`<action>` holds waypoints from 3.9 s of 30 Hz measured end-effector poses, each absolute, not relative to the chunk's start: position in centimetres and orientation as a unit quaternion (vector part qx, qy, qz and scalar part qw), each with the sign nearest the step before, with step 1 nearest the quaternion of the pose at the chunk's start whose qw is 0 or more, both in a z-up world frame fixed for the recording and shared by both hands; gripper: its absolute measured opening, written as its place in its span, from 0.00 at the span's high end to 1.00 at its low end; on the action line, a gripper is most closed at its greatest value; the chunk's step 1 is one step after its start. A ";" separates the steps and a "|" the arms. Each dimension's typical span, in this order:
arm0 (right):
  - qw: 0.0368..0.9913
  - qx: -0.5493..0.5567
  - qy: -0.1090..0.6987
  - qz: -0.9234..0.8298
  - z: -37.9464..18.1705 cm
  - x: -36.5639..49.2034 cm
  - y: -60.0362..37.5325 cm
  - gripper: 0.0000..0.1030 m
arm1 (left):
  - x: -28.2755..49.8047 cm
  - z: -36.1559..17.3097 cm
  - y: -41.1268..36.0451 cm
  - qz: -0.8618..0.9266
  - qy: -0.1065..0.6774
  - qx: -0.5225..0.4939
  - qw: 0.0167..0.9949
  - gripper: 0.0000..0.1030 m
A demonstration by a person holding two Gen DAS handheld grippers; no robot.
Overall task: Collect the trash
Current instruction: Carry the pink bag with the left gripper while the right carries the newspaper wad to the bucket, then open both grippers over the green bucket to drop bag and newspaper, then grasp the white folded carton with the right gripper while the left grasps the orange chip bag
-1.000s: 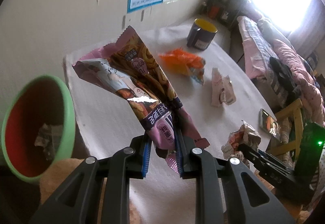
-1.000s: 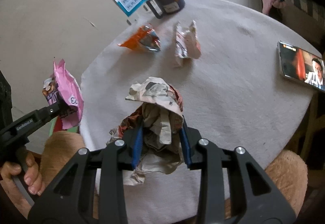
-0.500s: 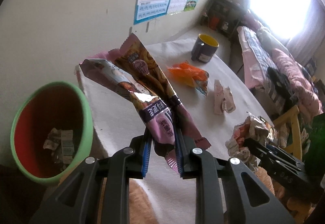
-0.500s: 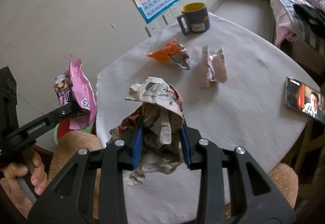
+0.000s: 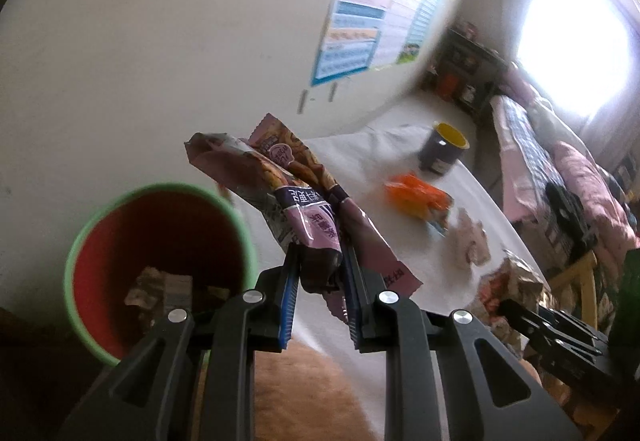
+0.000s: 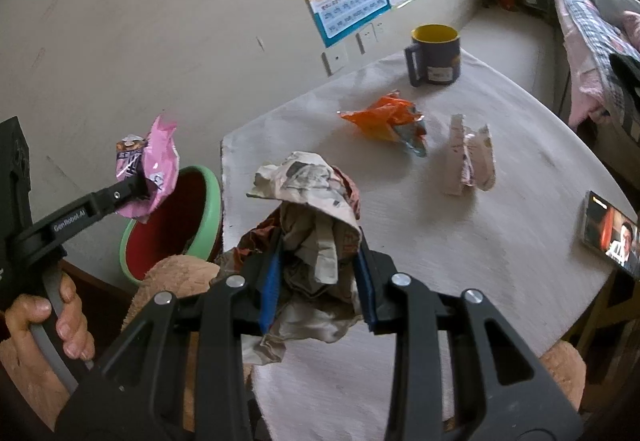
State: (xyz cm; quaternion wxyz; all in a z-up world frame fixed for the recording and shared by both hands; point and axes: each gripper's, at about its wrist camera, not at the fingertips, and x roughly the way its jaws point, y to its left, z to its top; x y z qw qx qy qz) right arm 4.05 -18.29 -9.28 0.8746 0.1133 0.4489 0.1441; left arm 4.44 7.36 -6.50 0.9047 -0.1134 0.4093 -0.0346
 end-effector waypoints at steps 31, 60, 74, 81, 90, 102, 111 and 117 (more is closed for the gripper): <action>0.819 0.049 0.493 0.289 -10.4 10.7 1.1 0.62 | 2.5 -13.6 21.1 0.099 0.462 -0.184 0.862 0.60; 0.845 0.191 0.495 -0.072 -17.1 16.1 -29.6 0.43 | 3.4 -11.8 17.0 0.078 0.454 -0.154 0.874 0.47; 0.849 0.157 0.505 0.001 -18.4 15.9 -28.5 0.74 | 8.3 -9.6 5.8 -0.034 0.464 -0.126 0.876 0.42; 0.860 0.162 0.483 0.043 -17.2 5.5 -27.9 0.73 | 15.0 -9.9 -3.3 -0.073 0.459 -0.085 0.882 0.29; 0.863 0.160 0.474 0.070 -17.7 3.1 -27.0 0.72 | 24.2 -13.9 -11.1 -0.041 0.498 -0.102 0.860 0.29; 0.850 0.199 0.480 0.088 -18.8 2.8 -28.3 0.71 | 27.0 -18.6 -14.0 -0.030 0.567 -0.119 0.814 0.15; 0.844 0.209 0.486 0.085 -19.2 2.9 -28.5 0.71 | 26.0 -20.2 -14.5 -0.020 0.588 -0.088 0.804 0.45; 0.843 0.208 0.490 0.082 -19.4 3.1 -28.5 0.71 | 23.3 -18.0 -13.2 -0.028 0.553 -0.058 0.831 0.49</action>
